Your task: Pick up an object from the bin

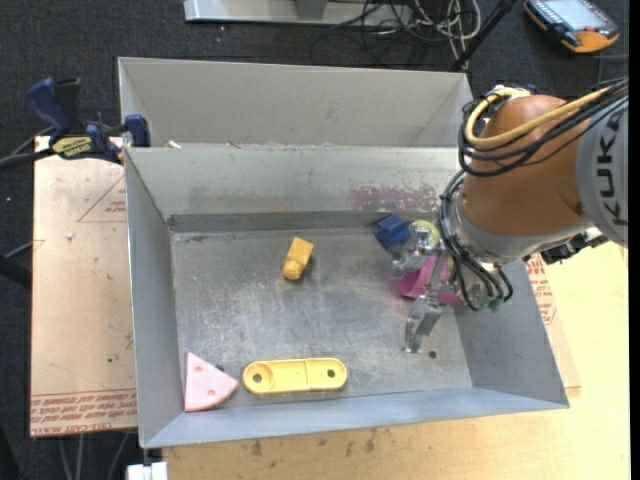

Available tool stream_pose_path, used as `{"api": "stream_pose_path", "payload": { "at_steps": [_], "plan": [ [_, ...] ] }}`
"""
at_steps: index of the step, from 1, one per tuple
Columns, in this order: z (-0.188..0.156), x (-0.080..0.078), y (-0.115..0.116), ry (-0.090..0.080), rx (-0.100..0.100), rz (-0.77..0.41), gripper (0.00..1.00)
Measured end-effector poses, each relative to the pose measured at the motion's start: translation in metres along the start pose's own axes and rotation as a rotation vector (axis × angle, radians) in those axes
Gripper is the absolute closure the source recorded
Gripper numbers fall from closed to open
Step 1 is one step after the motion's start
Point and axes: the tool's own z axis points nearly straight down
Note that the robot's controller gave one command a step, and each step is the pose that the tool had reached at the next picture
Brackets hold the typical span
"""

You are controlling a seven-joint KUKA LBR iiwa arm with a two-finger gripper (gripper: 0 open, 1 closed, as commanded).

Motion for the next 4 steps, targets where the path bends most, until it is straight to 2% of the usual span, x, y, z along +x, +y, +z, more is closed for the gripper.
{"api": "stream_pose_path", "payload": {
  "at_steps": [1, 2, 3, 4],
  "plan": [
    [0.026, -0.04, 0.007, -0.003, 0.0, 0.149, 0.0],
    [0.081, -0.046, -0.028, -0.005, -0.001, -0.03, 0.0],
    [0.113, -0.069, -0.046, 0.003, 0.003, -0.075, 0.0],
    [0.124, -0.08, -0.061, -0.001, -0.001, -0.013, 0.0]
  ]
}}
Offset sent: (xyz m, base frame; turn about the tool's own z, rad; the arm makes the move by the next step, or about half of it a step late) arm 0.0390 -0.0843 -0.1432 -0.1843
